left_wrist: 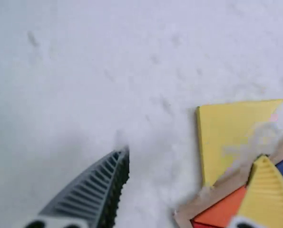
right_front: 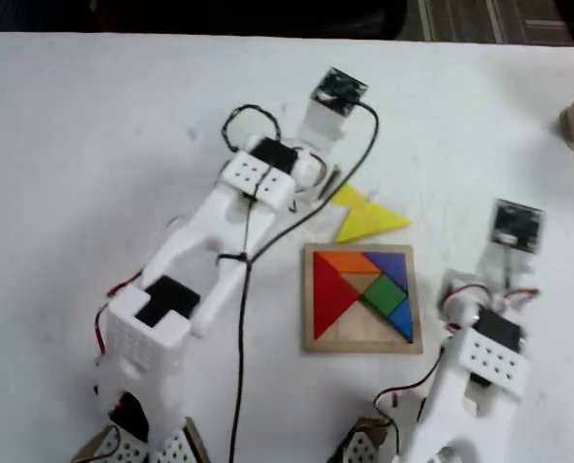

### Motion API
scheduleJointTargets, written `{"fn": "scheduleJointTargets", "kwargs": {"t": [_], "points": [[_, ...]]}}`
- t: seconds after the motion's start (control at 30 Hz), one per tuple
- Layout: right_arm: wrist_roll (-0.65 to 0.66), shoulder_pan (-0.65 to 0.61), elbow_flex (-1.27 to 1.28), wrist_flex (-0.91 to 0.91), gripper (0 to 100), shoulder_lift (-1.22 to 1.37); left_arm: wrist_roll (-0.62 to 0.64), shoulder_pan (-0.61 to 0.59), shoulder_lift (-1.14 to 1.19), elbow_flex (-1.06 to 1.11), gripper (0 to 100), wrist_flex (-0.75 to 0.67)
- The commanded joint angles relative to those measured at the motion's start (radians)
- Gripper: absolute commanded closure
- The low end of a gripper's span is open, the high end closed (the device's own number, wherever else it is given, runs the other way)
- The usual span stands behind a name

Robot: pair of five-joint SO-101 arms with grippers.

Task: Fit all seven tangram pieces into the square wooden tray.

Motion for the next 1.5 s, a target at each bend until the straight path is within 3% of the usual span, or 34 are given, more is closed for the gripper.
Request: {"fn": "scheduleJointTargets", "kwargs": {"t": [0.0,0.23,0.43,0.6,0.7,0.83,0.93,1.07,1.17,1.3,1.47], "points": [[0.063,0.153,-0.046,-0.067,98.1,-0.007,-0.003,0.047,0.041,-0.057,60,-0.026],[0.27,0.414,-0.018,-0.22,98.1,-0.005,-0.213,0.099,0.177,-0.149,60,-0.023],[0.359,0.427,0.187,-0.383,98.1,-0.008,-0.315,0.147,0.217,-0.149,60,-0.032],[0.384,0.426,0.315,-0.496,98.1,-0.016,-0.322,0.145,0.245,-0.149,60,-0.132],[0.376,0.387,0.333,-0.499,98.1,-0.016,-0.318,0.143,0.248,-0.149,60,-0.121],[0.318,0.321,0.304,-0.495,98.2,-0.016,-0.302,0.151,0.209,-0.164,61,0.009],[0.273,0.285,0.219,-0.395,98.2,-0.008,-0.209,0.143,0.127,-0.193,72,0.115],[0.269,0.223,0.057,-0.122,98.2,-0.007,-0.164,0.133,-0.004,-0.218,91,0.284],[0.239,0.151,-0.046,0.03,98.2,-0.007,-0.163,0.122,-0.09,-0.215,94,0.43],[0.117,0.031,-0.161,0.16,98.1,-0.007,-0.126,0.019,-0.196,-0.216,94,0.612],[-0.072,-0.162,-0.236,0.191,98.1,-0.005,-0.057,-0.24,-0.255,-0.172,94,0.684]]}}
